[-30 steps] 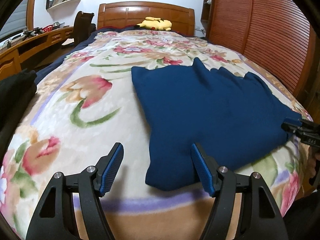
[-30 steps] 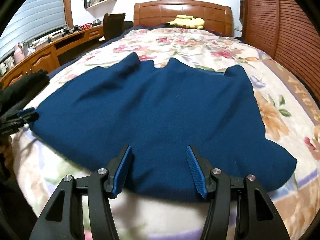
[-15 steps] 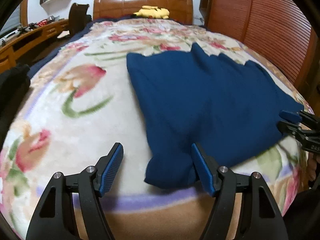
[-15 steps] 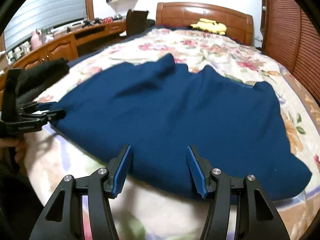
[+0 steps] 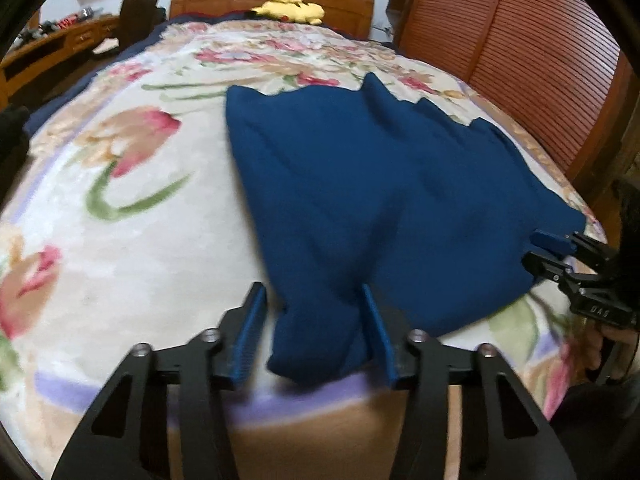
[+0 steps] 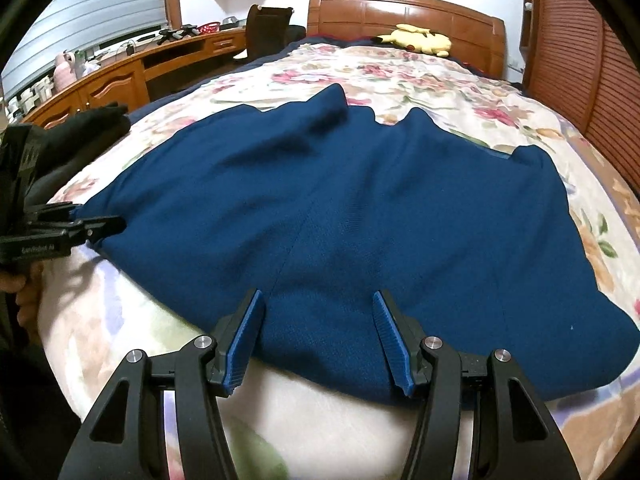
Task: Fold large clothes
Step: 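Close the left tool on the jacket's folded end, then fold the held jacket end over the rest with the left tool and release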
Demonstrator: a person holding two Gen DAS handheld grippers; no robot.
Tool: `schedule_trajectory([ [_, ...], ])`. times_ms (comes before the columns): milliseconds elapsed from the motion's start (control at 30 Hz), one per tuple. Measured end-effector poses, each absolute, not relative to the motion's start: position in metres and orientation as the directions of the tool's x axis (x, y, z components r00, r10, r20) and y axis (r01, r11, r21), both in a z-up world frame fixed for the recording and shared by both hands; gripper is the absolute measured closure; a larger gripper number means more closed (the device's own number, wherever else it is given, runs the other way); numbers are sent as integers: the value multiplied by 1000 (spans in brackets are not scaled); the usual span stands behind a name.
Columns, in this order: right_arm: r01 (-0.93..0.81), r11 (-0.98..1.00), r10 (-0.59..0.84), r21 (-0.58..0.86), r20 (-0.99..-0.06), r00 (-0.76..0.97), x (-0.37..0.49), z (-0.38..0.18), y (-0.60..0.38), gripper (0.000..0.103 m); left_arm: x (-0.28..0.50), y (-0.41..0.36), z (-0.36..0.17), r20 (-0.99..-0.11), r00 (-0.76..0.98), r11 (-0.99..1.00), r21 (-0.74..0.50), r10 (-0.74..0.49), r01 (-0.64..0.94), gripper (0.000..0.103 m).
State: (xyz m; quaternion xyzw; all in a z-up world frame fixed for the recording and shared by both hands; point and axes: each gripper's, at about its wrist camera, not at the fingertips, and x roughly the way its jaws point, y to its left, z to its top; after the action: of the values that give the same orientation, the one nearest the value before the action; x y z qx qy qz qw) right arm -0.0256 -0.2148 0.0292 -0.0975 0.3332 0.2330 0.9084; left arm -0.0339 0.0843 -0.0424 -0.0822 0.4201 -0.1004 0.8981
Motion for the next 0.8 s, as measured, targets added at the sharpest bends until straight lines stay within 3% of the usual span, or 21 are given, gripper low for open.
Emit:
schedule_trajectory([
  [100,-487,873,368,-3,-652,663,-27,32,-220,45,-29,77,-40,-746,613,963,-242,-262,118,82],
  [167,-486,874,378,16,-650,659,-27,36,-226,45,-29,70,-29,-740,630,970,-217,-234,107,87],
  [333,-433,901,325,-17,-635,701,-28,43,-253,45,-33,54,7,-698,696,985,-140,-168,97,89],
  [700,-346,938,272,-10,-599,753,-39,52,-319,46,-23,-35,86,-599,779,976,-21,-185,216,91],
  [800,-327,944,246,-28,-599,762,-45,47,-334,52,-14,-72,97,-594,781,967,19,-195,255,92],
])
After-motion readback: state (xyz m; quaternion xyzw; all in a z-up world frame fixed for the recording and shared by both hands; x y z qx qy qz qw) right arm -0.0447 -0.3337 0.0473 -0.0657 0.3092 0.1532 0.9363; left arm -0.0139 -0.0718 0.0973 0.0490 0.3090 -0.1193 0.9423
